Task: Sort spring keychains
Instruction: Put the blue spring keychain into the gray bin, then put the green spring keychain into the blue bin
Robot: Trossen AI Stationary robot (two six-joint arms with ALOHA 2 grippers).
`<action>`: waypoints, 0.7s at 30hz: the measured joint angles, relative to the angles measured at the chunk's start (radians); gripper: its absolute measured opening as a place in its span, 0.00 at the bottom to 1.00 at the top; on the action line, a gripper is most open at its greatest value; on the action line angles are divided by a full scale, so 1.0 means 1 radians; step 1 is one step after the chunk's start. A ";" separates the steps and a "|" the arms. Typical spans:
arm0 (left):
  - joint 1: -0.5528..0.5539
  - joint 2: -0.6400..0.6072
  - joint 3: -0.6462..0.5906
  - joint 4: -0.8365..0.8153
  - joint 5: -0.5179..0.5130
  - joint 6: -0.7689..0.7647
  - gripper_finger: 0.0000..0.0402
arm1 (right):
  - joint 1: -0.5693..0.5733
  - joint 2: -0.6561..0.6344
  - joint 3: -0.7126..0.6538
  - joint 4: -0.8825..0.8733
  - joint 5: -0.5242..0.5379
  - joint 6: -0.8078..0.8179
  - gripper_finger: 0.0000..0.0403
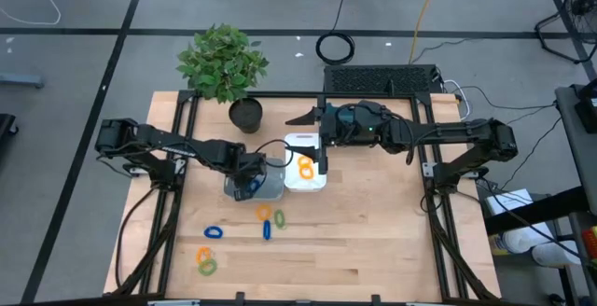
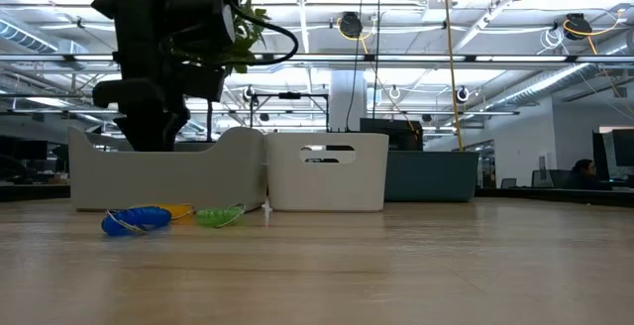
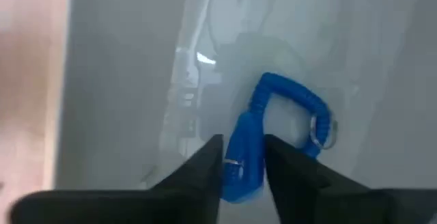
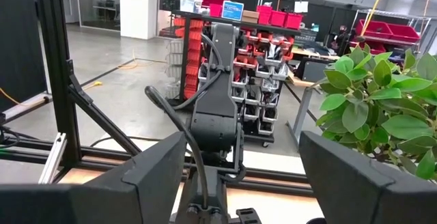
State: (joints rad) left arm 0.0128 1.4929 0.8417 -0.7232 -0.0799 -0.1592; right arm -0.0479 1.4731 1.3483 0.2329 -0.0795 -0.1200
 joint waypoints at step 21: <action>-0.080 -0.009 0.197 -0.187 -0.070 -0.096 0.78 | -0.001 0.000 0.000 -0.014 0.000 -0.007 0.69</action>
State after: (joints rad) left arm -0.0668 1.4837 1.0388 -0.9100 -0.1501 -0.2551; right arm -0.0486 1.4734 1.3483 0.2191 -0.0795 -0.1268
